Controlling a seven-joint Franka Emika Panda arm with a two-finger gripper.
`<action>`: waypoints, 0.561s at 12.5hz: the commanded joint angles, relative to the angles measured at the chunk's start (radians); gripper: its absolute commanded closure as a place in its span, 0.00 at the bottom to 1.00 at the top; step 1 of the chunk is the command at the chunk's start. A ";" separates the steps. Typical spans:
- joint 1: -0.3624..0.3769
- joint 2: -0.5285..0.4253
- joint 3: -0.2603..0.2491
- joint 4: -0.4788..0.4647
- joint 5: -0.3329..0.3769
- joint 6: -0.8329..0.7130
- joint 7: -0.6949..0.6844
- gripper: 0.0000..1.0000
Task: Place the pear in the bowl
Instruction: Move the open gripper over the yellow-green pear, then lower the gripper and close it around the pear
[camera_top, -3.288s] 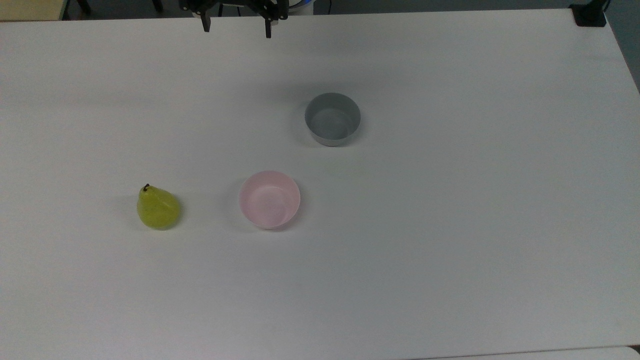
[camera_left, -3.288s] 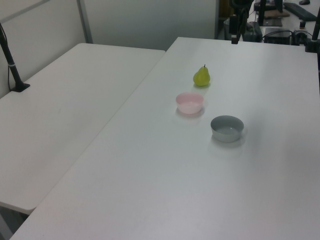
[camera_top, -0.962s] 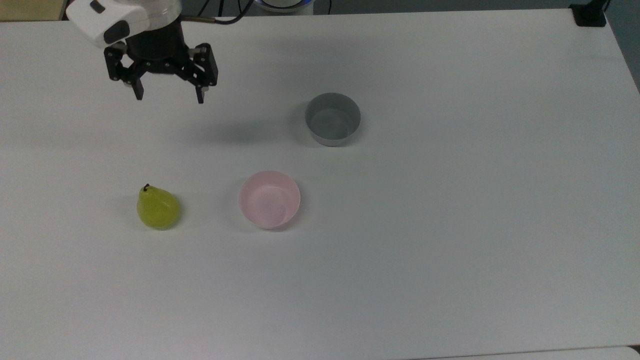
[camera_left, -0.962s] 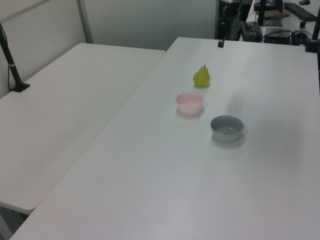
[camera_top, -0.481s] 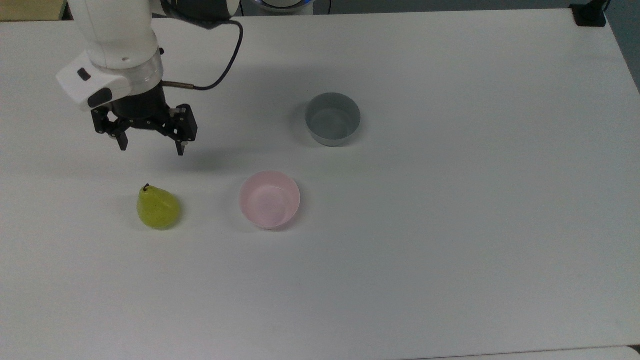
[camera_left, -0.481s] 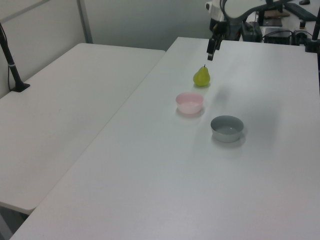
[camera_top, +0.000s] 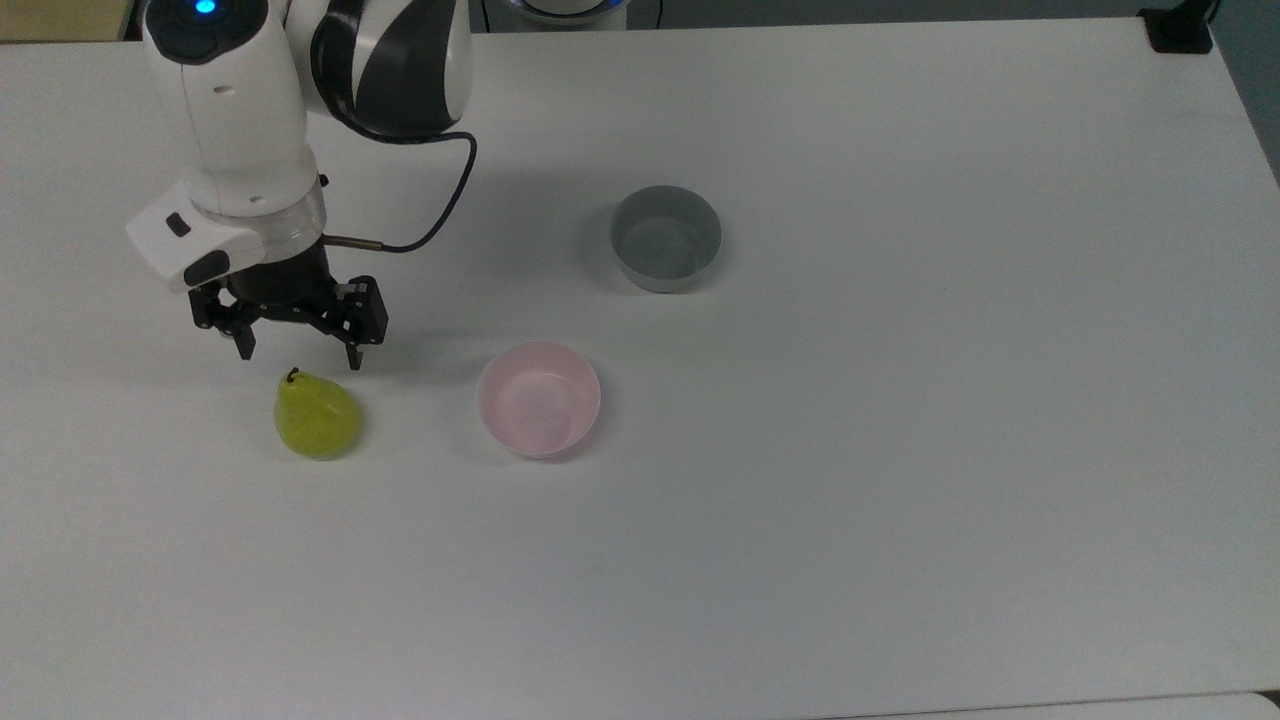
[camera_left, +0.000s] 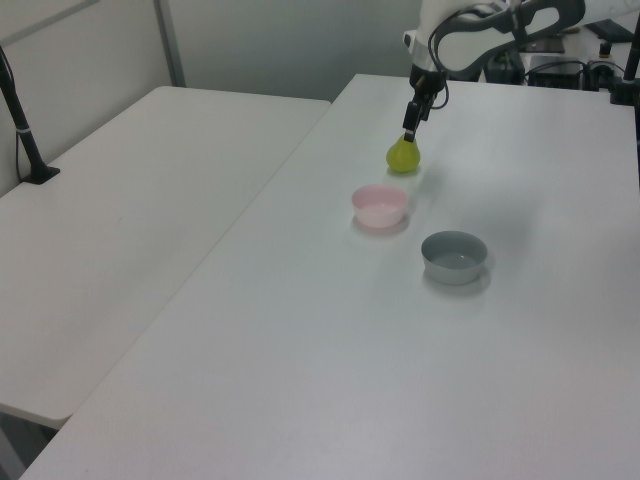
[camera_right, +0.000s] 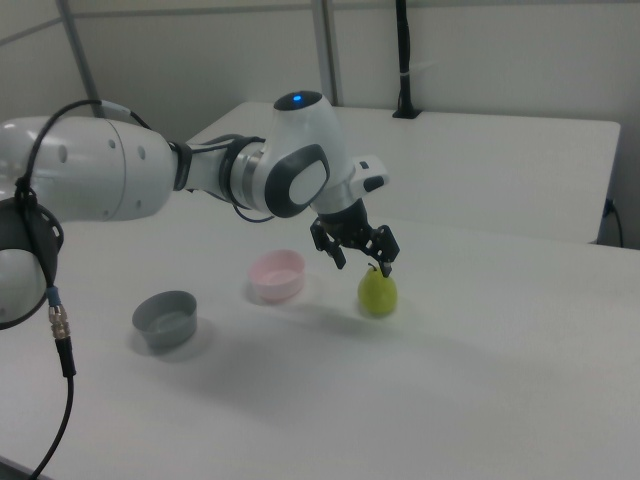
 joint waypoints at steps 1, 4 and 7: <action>-0.003 0.054 0.001 0.012 0.005 0.075 -0.013 0.00; -0.009 0.098 0.001 0.012 -0.003 0.122 -0.013 0.00; -0.011 0.123 0.001 0.012 -0.009 0.170 -0.013 0.00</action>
